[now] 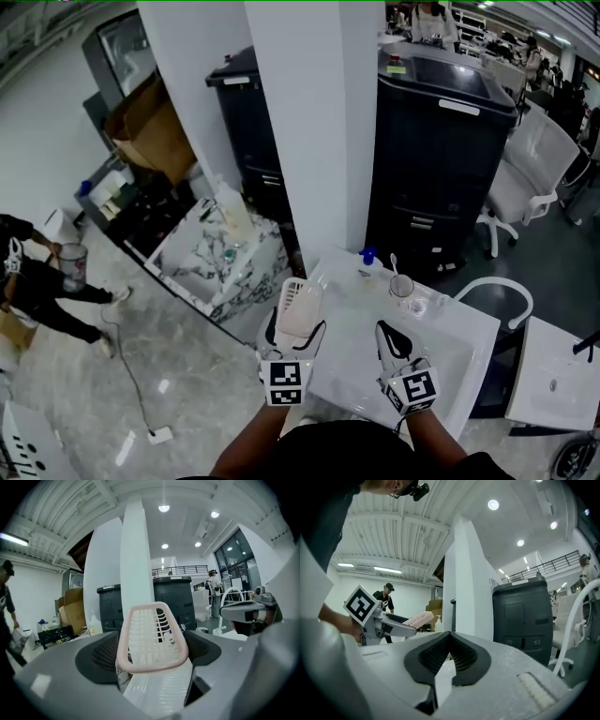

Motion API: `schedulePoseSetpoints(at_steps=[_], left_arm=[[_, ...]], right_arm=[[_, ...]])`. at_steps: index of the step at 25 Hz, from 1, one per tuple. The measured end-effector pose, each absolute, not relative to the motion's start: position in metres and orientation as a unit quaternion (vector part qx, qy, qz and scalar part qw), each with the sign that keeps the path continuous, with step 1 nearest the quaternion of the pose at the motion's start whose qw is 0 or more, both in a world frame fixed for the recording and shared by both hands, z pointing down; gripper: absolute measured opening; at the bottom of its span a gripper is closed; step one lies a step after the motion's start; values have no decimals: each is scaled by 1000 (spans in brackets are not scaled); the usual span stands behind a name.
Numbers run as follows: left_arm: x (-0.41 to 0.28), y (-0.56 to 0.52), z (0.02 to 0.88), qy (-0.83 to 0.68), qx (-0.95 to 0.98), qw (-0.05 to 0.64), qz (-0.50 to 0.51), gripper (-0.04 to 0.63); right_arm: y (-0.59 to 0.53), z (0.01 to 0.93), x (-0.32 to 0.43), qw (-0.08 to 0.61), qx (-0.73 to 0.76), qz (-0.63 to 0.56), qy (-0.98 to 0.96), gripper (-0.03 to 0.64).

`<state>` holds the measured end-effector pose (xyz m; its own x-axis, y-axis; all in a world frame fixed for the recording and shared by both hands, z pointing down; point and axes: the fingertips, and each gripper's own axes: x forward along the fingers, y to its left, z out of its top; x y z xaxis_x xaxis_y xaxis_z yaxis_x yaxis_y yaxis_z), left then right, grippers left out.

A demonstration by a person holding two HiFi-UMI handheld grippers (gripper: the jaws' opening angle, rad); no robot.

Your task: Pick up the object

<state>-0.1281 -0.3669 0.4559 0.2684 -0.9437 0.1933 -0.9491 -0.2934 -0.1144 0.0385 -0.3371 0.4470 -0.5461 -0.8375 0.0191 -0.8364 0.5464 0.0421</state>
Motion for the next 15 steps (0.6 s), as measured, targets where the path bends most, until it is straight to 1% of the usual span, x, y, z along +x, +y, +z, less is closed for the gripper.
schedulePoseSetpoints(at_steps=[4,15], left_arm=[[-125,-366,445,-594,798,-2,96,462],[-114,-365,447,-576,813,-3,87,462]], right_arm=[[-339,441,35,25,478,-43,-877,3],[-341,448,48,41,508,-35,-860,2]])
